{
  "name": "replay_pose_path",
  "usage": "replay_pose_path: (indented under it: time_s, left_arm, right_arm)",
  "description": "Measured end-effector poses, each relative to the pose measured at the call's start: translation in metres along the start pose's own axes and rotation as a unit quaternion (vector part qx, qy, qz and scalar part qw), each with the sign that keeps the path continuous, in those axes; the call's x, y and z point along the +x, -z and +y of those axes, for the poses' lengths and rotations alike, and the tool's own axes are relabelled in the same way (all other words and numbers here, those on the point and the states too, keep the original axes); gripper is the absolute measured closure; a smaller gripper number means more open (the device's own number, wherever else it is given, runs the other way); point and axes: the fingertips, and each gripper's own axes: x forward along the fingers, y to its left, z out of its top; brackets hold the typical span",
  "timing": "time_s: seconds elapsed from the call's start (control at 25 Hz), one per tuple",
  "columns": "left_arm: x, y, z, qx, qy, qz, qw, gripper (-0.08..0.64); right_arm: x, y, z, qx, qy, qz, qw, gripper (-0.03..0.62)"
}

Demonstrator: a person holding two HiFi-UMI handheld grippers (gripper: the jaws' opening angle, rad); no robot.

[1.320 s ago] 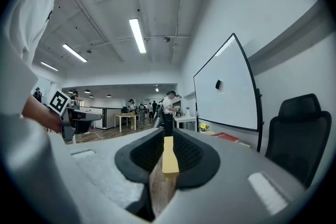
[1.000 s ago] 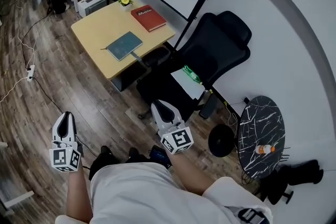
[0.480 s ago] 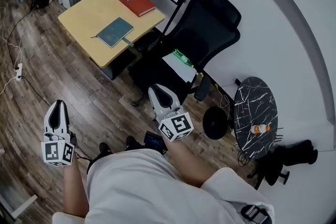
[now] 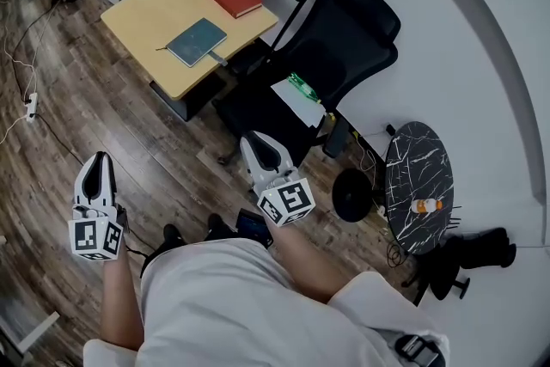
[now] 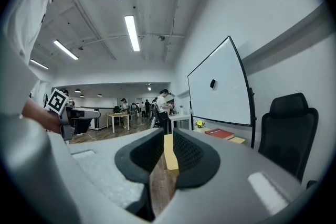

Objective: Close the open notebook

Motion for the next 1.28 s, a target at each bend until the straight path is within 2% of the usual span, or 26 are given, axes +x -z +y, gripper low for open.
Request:
replay_pose_path:
  time_s: [0.16, 0.56, 0.84, 1.28]
  left_arm:
    - [0.004, -0.002, -0.005, 0.018, 0.01, 0.0, 0.9998, 0.523]
    - [0.004, 0.01, -0.023, 0.015, 0.021, 0.009, 0.9996, 0.523]
    - [0.003, 0.014, -0.036, 0.012, 0.035, 0.019, 0.9991, 0.523]
    - [-0.003, 0.024, -0.043, 0.005, 0.031, 0.03, 0.9991, 0.523]
  right_arm:
    - [-0.001, 0.003, 0.004, 0.005, 0.002, -0.001, 1.0, 0.538]
    - [-0.016, 0.009, 0.001, 0.018, 0.004, -0.002, 1.0, 0.538]
    - [-0.026, 0.014, -0.012, 0.014, 0.015, 0.004, 1.0, 0.538]
    - [-0.039, 0.008, -0.023, -0.004, 0.013, 0.002, 1.0, 0.538]
